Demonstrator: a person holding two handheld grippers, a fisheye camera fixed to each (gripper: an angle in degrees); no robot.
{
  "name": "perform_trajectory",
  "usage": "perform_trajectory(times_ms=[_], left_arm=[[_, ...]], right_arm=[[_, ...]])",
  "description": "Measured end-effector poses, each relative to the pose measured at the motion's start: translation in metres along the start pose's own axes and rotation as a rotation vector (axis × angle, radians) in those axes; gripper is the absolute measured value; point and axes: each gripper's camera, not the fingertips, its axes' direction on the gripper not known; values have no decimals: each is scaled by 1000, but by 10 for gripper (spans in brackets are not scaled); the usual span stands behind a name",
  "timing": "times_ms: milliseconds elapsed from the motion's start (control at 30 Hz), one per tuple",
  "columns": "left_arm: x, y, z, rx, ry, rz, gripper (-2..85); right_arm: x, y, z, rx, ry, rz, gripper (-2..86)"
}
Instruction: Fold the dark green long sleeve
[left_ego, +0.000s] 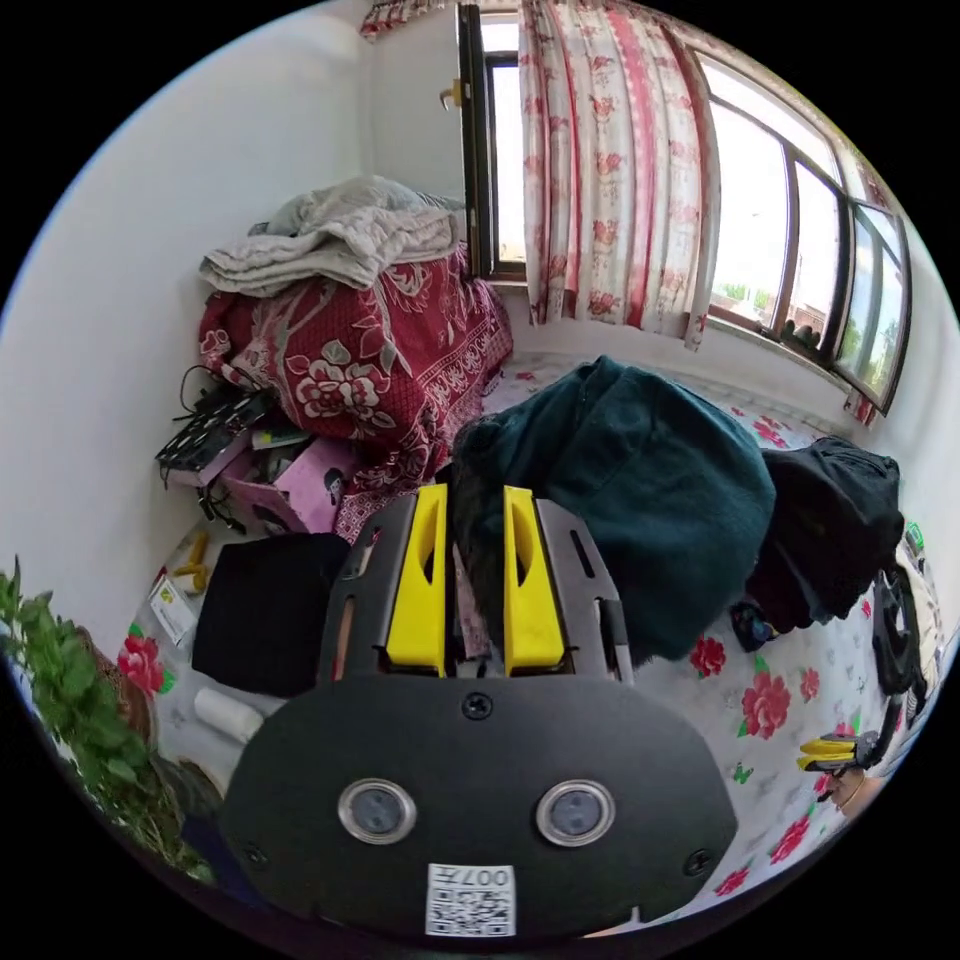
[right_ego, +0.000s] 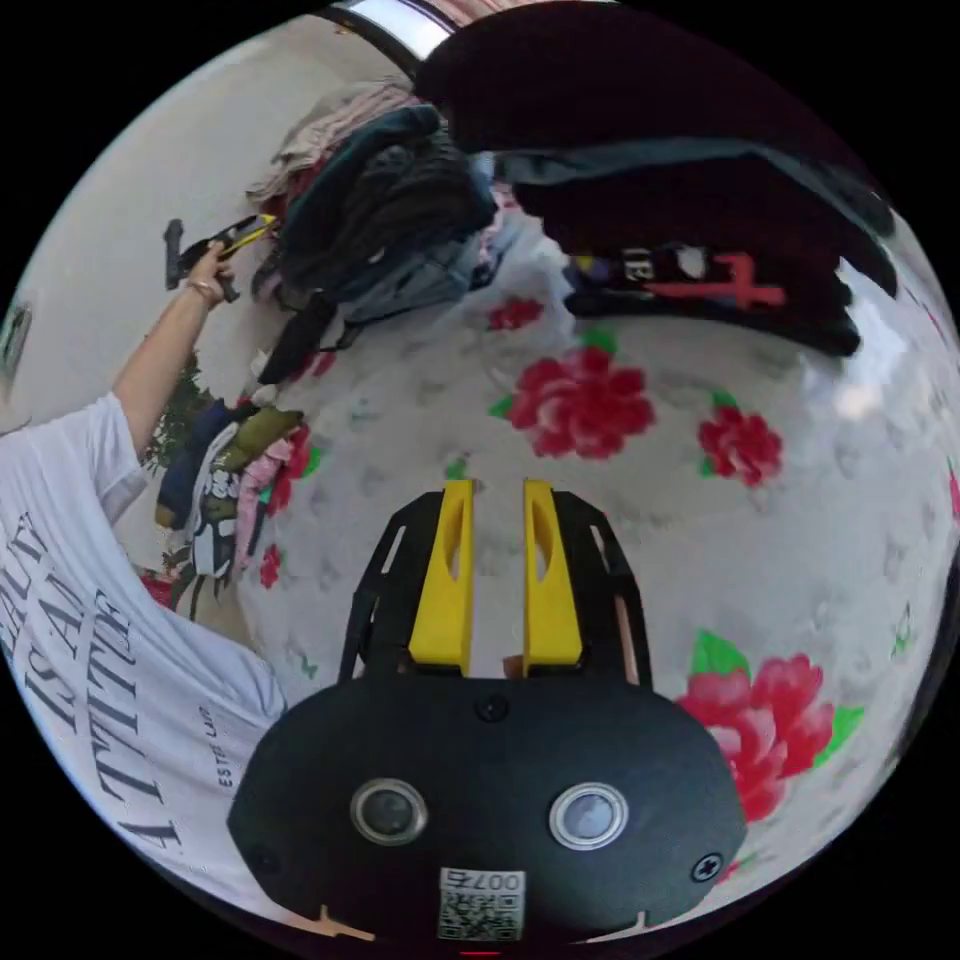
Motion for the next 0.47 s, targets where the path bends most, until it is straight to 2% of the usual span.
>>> perform_trajectory(times_ms=[133, 200, 267, 367, 433, 467], left_arm=[[29, 42, -43, 16, -5, 35, 83], [45, 63, -57, 3, 4, 52, 83], [65, 87, -66, -29, 12, 62, 83], [107, 136, -64, -175, 61, 128, 81], [144, 185, -54, -381, 149, 175, 76], [152, 199, -52, -425, 166, 184, 73]], right_arm=[[95, 64, -68, 21, 280, 234, 91], [155, 95, -128, 86, 506, 363, 98], [198, 114, -168, 128, 624, 462, 102], [262, 139, -213, 145, 745, 585, 107], [293, 151, -232, 160, 795, 652, 110], [312, 156, -241, 172, 787, 670, 111]])
